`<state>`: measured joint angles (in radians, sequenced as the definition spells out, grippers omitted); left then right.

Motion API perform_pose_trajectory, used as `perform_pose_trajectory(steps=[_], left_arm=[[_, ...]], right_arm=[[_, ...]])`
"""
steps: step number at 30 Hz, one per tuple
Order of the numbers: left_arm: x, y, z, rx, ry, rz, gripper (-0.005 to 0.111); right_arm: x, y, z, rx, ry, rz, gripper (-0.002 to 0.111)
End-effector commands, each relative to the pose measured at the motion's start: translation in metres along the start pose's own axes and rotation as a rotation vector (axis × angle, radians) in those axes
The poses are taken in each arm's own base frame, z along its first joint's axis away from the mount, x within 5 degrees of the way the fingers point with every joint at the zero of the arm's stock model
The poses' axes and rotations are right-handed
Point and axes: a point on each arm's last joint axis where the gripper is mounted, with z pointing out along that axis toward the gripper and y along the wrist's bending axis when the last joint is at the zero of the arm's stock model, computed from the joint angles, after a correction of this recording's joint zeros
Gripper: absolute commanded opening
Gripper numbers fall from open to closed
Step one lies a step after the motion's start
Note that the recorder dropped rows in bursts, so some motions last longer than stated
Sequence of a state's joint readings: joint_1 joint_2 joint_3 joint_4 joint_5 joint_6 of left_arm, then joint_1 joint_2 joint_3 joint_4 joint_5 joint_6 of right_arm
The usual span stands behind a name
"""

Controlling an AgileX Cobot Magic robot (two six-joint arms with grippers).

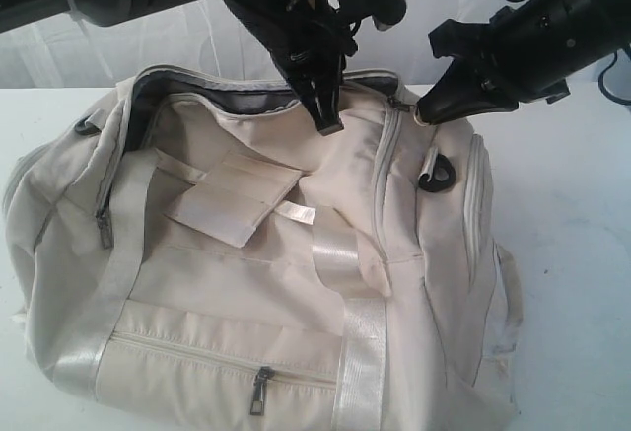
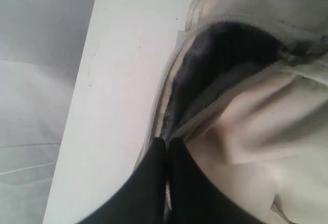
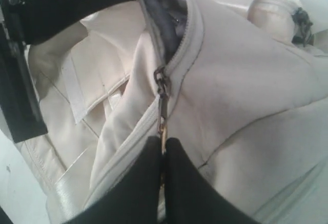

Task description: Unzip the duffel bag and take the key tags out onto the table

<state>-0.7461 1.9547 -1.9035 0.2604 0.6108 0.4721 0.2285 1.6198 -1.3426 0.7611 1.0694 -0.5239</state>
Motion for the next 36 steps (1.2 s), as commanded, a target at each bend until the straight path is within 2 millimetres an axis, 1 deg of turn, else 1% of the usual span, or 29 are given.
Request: perform_pose_trajectory(steps=[1, 4, 8, 15, 19, 21, 26, 28, 36], left_arm=[[0.006, 0.010, -0.006, -0.041, 0.025, 0.006, 0.000], [0.006, 0.010, -0.006, -0.041, 0.025, 0.001, 0.000], [0.006, 0.010, -0.006, -0.041, 0.025, -0.009, 0.000], [0.006, 0.010, -0.006, -0.040, 0.027, -0.009, 0.000], [0.006, 0.011, -0.006, -0.048, 0.028, -0.002, 0.000], [0.006, 0.011, -0.006, -0.051, 0.030, 0.002, 0.000], [0.006, 0.011, -0.006, -0.051, 0.030, 0.002, 0.000], [0.006, 0.011, -0.006, -0.051, 0.030, 0.002, 0.000], [0.006, 0.011, -0.006, -0.049, 0.030, -0.004, 0.000]], right_arm=[[0.007, 0.004, -0.005, -0.039, 0.064, -0.027, 0.000], [0.010, 0.009, -0.004, -0.062, 0.092, -0.045, 0.000], [0.014, 0.021, 0.002, -0.098, 0.141, -0.088, 0.000], [0.016, 0.034, 0.010, -0.123, 0.165, -0.144, 0.000], [0.018, 0.035, 0.009, -0.119, 0.168, -0.149, 0.000], [0.022, 0.037, 0.005, -0.112, 0.166, -0.157, 0.000], [0.038, 0.050, -0.014, -0.108, 0.140, -0.187, 0.000], [0.048, 0.054, -0.020, -0.104, 0.136, -0.193, 0.000], [0.094, 0.060, -0.029, -0.111, 0.165, -0.166, 0.000]])
